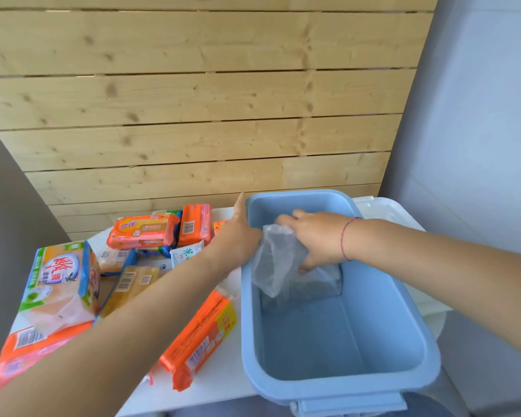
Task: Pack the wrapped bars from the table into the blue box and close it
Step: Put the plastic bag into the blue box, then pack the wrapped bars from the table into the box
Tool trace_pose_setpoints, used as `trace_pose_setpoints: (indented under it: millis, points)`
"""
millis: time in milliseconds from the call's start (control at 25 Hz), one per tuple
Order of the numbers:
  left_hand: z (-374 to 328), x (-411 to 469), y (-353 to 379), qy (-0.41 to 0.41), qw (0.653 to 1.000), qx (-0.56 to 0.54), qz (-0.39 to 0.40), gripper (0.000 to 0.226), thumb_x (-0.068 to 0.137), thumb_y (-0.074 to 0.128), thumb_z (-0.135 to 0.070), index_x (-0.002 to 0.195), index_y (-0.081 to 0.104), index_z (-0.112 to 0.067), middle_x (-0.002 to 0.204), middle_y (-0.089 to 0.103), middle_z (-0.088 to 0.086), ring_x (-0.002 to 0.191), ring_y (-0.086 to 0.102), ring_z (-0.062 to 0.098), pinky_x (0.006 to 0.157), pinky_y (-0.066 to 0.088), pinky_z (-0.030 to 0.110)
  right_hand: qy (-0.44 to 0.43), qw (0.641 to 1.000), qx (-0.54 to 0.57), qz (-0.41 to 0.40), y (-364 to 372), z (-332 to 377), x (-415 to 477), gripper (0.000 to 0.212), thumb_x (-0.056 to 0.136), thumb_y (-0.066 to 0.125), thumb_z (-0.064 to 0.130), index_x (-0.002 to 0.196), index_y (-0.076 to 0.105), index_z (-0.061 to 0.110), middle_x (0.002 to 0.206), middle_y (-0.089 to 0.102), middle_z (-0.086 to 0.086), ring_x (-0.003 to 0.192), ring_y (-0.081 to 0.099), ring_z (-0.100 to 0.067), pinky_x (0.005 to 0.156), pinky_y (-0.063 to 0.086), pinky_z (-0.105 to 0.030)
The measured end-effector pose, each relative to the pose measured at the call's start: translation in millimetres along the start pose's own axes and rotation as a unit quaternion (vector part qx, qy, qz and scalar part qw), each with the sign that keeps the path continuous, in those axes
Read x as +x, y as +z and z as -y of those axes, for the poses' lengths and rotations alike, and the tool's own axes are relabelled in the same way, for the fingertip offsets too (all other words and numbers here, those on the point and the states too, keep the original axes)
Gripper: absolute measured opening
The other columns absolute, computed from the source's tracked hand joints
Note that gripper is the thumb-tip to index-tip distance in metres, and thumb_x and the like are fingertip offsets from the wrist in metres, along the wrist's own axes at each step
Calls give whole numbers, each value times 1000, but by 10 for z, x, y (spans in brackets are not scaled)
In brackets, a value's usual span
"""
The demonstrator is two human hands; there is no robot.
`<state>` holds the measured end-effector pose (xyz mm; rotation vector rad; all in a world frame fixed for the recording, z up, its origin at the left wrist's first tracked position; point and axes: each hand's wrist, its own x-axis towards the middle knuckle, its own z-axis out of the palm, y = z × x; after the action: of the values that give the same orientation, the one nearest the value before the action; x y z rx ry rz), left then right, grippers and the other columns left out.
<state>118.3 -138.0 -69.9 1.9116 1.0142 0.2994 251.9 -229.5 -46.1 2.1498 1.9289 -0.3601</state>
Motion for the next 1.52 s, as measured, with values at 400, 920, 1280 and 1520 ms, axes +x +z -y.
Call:
trace_pose_setpoints:
  millis: [400, 920, 1280, 1520]
  points:
    - [-29, -107, 99, 8, 1000, 18, -15, 80, 84, 37, -10, 146, 2, -46, 119, 59, 27, 49, 41, 15, 46, 31, 27, 11, 983, -143, 118, 443, 49, -25, 57, 97, 35, 37, 147, 18, 17, 158, 3, -1, 140, 18, -26, 113, 23, -45]
    - [426, -436, -732, 78, 968, 132, -201, 51, 89, 55, -30, 137, 44, -16, 140, 47, 9, 125, 45, 29, 103, 36, 36, 40, 992, -95, 74, 109, 128, -268, 55, 89, 43, 46, 139, 35, 26, 149, 28, -6, 132, 36, -30, 106, 35, -42]
    - [1374, -590, -1737, -307, 873, 340, -168, 110, 69, 61, -69, 149, 5, -16, 144, 31, 17, 122, 48, 36, 92, 43, 45, -11, 995, 27, 92, -186, 207, -475, 62, 88, 42, 12, 145, 26, 33, 156, 17, 4, 142, 20, -17, 115, 22, -30]
    - [1305, -609, -1694, -268, 876, 325, -236, 82, 73, 64, -57, 131, 32, -10, 102, 60, 12, 98, 61, 33, 67, 43, 34, 20, 991, 133, 1, -216, 42, -574, 54, 88, 46, 17, 138, 37, 33, 149, 31, 8, 126, 39, -12, 108, 33, -30]
